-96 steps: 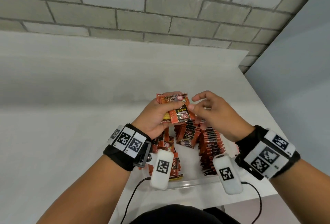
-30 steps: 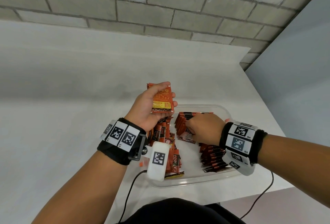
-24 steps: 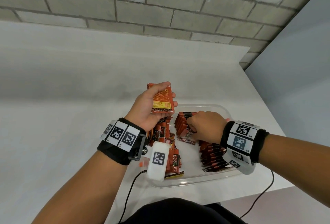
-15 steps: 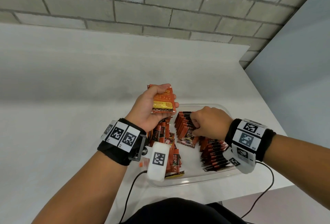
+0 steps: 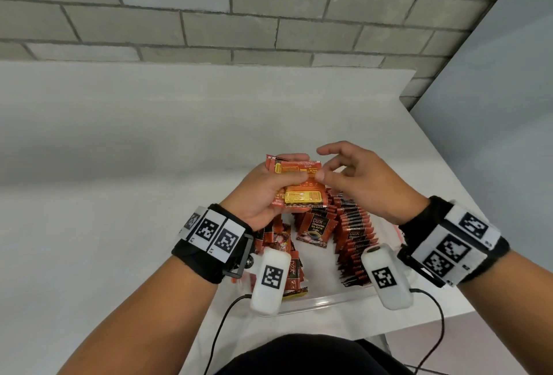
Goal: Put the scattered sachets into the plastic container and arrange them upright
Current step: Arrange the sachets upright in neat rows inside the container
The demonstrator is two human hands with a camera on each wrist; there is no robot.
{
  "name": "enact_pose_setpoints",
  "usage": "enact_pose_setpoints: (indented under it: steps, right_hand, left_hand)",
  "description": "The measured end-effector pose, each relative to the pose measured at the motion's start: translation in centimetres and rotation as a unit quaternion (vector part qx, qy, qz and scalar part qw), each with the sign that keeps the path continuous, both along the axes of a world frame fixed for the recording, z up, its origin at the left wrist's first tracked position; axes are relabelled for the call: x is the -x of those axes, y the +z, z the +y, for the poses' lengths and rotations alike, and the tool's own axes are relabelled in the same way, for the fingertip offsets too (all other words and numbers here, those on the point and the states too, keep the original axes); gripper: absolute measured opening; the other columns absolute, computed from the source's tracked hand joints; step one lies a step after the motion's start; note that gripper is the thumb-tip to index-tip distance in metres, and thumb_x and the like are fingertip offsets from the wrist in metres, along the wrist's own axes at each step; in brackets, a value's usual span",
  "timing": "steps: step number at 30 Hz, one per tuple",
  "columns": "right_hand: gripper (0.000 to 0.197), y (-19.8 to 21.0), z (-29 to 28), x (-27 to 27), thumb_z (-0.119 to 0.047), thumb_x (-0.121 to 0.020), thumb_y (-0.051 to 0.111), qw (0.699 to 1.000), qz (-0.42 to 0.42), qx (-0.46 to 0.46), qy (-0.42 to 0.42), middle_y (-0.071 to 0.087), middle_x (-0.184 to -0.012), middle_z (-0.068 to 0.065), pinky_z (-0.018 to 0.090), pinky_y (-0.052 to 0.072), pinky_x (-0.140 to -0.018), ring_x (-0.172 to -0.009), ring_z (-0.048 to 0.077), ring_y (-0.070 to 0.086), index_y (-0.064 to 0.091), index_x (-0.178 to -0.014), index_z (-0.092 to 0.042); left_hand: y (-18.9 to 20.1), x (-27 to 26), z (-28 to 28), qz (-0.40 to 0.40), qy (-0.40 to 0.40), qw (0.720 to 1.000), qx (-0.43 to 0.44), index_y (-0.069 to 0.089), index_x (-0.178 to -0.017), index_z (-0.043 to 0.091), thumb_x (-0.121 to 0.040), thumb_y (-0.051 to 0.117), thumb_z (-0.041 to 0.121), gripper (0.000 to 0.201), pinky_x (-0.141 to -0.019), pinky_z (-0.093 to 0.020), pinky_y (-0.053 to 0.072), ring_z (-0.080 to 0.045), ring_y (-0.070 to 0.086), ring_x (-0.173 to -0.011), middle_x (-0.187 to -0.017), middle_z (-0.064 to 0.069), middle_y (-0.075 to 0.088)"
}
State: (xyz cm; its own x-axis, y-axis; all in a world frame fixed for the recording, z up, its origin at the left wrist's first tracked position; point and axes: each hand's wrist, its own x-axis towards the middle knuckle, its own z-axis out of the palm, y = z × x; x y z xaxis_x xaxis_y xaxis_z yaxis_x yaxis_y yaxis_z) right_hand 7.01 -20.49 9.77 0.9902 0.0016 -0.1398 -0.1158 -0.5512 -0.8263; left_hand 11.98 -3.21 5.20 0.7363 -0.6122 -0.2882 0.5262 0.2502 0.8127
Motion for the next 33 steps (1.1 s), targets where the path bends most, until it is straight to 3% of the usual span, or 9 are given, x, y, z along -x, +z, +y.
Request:
enact_pose_setpoints:
  steps: [2,4,8,11,15,23,26,30,33]
  right_hand:
    - [0.033,-0.3,-0.1,0.0,-0.025,-0.084,0.07,1.0,0.0,0.001,0.017,0.068,-0.091,-0.004,0.046,0.055,-0.079,-0.081,0.027,0.067,0.056,-0.112,-0.034]
    - [0.026,-0.4,-0.3,0.0,-0.017,-0.082,0.072,1.0,-0.019,-0.014,-0.002,0.067,-0.083,-0.005,0.049,0.055,-0.079,-0.079,0.028,0.067,0.06,-0.101,-0.029]
    - [0.017,-0.3,-0.9,0.3,-0.012,-0.08,0.074,0.991,-0.118,-0.016,-0.063,0.063,-0.079,-0.005,0.035,0.049,-0.073,-0.076,0.021,0.062,0.058,-0.08,-0.019]
    - [0.021,-0.8,-0.6,1.1,-0.012,-0.077,0.076,0.989,-0.145,0.033,-0.03,0.055,-0.081,-0.007,0.018,0.041,-0.068,-0.075,0.009,0.052,0.059,-0.074,-0.023]
    - [0.022,-1.4,-0.3,1.9,-0.021,-0.072,0.081,0.993,-0.08,0.079,0.043,0.049,-0.091,-0.006,0.014,0.034,-0.068,-0.08,0.003,0.047,0.066,-0.086,-0.028]
    - [0.021,-1.4,-0.5,1.9,-0.028,-0.084,0.07,0.995,-0.075,0.033,-0.058,0.059,-0.095,-0.008,0.016,0.046,-0.063,-0.069,0.005,0.055,0.052,-0.095,-0.033]
    - [0.03,-1.5,-0.5,1.8,-0.033,-0.082,0.071,0.997,-0.013,-0.012,-0.072,0.071,-0.09,-0.004,0.028,0.055,-0.075,-0.073,0.009,0.067,0.051,-0.103,-0.027]
    - [0.028,-1.6,0.0,1.7,-0.02,-0.08,0.074,0.997,-0.006,-0.037,-0.065,0.073,-0.076,0.001,0.045,0.055,-0.085,-0.074,0.019,0.07,0.057,-0.102,-0.027]
    - [0.03,-1.1,0.2,1.2,-0.015,-0.088,0.064,0.997,-0.038,-0.025,-0.061,0.069,-0.09,-0.001,0.048,0.054,-0.083,-0.082,0.023,0.067,0.061,-0.105,-0.039]
  left_hand:
    - [0.1,0.3,-0.4,-0.004,-0.008,1.0,0.001,0.062,-0.113,0.017,-0.072,0.068,0.015,0.041,-0.077,-0.042,0.055,-0.027,0.068,-0.091,-0.104,-0.01,0.071]
    - [0.1,0.4,-0.6,-0.003,-0.012,1.0,0.001,0.064,-0.109,0.018,-0.074,0.066,0.027,0.036,-0.074,-0.039,0.054,-0.026,0.067,-0.089,-0.099,-0.009,0.071]
    - [0.2,0.3,-0.7,0.027,0.024,0.999,0.006,0.064,-0.103,0.017,-0.074,0.062,0.047,0.042,-0.069,-0.037,0.053,-0.022,0.064,-0.073,-0.085,-0.009,0.066]
    - [0.3,0.3,-0.8,0.043,0.042,0.998,0.028,0.061,-0.109,0.013,-0.075,0.066,0.033,0.04,-0.068,-0.038,0.056,-0.025,0.065,-0.076,-0.092,-0.011,0.068]
    - [0.2,0.6,-1.0,0.027,0.05,0.997,0.044,0.058,-0.123,0.009,-0.084,0.058,-0.002,0.04,-0.082,-0.041,0.055,-0.029,0.068,-0.096,-0.116,-0.02,0.067]
    - [-0.1,0.5,-1.0,0.014,0.045,0.998,0.046,0.061,-0.118,0.015,-0.086,0.055,-0.007,0.039,-0.083,-0.04,0.055,-0.027,0.069,-0.096,-0.113,-0.015,0.069]
    - [-0.1,0.4,-1.1,0.009,0.042,0.998,0.05,0.061,-0.119,0.015,-0.085,0.056,-0.007,0.041,-0.084,-0.04,0.054,-0.028,0.068,-0.098,-0.116,-0.016,0.068]
    - [-0.2,0.4,-1.2,-0.015,0.021,0.999,0.042,0.061,-0.116,0.014,-0.077,0.062,0.002,0.04,-0.075,-0.035,0.057,-0.024,0.07,-0.09,-0.104,-0.013,0.071]
    - [-0.3,0.3,-1.2,-0.01,0.002,0.999,0.031,0.062,-0.113,0.009,-0.081,0.062,0.008,0.032,-0.075,-0.034,0.055,-0.024,0.067,-0.085,-0.098,-0.013,0.07]
